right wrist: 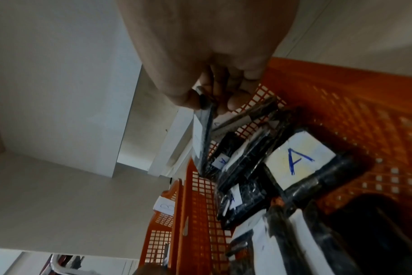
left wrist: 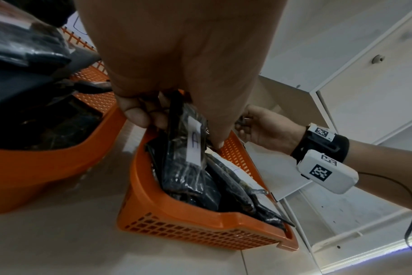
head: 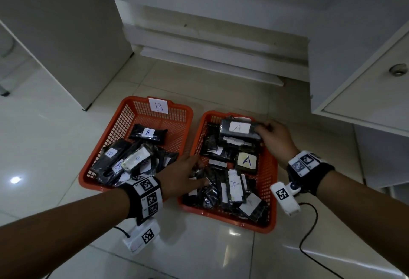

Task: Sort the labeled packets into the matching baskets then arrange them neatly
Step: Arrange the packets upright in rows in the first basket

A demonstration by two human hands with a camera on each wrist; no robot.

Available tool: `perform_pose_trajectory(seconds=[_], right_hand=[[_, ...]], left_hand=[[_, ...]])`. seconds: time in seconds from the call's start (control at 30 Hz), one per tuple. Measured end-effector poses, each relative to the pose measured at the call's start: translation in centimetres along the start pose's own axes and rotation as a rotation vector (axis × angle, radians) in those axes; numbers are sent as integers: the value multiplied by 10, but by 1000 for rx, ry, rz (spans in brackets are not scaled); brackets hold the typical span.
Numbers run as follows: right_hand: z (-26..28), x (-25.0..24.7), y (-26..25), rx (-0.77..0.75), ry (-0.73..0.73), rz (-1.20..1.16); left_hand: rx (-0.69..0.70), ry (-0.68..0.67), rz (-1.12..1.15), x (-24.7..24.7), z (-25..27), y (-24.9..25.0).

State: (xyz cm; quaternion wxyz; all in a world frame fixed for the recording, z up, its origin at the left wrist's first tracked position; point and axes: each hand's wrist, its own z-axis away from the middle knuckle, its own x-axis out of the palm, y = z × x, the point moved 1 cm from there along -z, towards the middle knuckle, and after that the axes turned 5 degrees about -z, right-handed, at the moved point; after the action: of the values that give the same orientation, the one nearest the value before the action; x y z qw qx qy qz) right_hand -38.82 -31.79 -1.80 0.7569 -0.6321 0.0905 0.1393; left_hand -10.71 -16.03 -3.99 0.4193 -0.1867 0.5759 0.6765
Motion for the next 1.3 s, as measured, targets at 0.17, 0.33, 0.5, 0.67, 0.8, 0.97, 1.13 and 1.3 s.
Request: perform_pose_trajectory(seconds=[0.17, 0.33, 0.5, 0.67, 0.8, 0.97, 1.13, 1.3], right_hand=[[-2, 20, 13, -38, -86, 150], [21, 11, 8, -542, -78, 864], [46, 16, 8, -191, -791, 891], [53, 18, 22, 12, -844, 717], [42, 14, 15, 32, -739, 647], [32, 4, 9, 143, -646, 586], [38, 0, 9, 221, -743, 543], [46, -1, 11, 311, -728, 378]], left_hand=[[-3, -8, -26, -1, 0, 3], [22, -35, -25, -2, 2, 5], [54, -36, -70, -6, 5, 5], [50, -85, -192, -7, 5, 6], [61, -83, -253, -5, 3, 6], [-4, 52, -473, -7, 0, 21], [67, 51, -651, 4, -24, 55], [-20, -240, -666, 18, -43, 62]])
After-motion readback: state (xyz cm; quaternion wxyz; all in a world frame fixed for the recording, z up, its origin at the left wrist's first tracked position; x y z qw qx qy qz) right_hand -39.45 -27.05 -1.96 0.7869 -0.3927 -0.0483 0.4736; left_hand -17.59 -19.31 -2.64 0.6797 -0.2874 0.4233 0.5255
